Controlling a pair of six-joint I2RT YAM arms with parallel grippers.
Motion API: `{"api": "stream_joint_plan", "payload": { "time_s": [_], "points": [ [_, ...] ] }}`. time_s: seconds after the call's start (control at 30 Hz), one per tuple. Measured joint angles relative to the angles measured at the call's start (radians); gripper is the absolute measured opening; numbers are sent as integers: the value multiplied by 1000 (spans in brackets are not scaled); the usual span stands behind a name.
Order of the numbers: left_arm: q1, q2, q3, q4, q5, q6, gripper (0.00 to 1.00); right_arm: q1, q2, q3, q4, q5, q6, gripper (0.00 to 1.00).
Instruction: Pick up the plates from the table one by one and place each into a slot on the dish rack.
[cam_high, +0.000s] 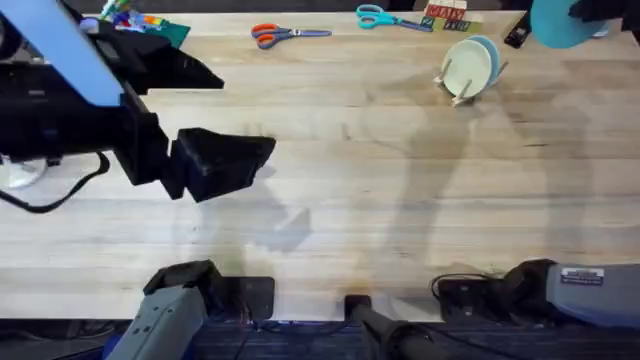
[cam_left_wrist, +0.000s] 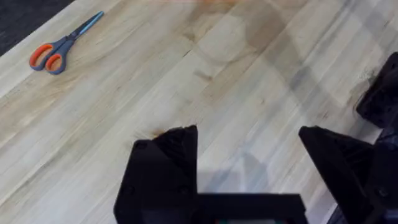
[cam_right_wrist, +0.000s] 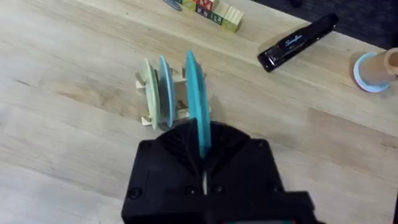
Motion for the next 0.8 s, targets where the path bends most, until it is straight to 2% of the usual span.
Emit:
{"api": "stream_joint_plan", "payload": {
  "time_s": [0.4, 0.8],
  "points": [
    [0, 0, 0, 0, 0, 0, 992, 31, 29, 0, 0, 73, 18, 29],
    [0, 0, 0, 0, 0, 0, 994, 31, 31, 0, 0, 79, 30, 29]
  ]
}}
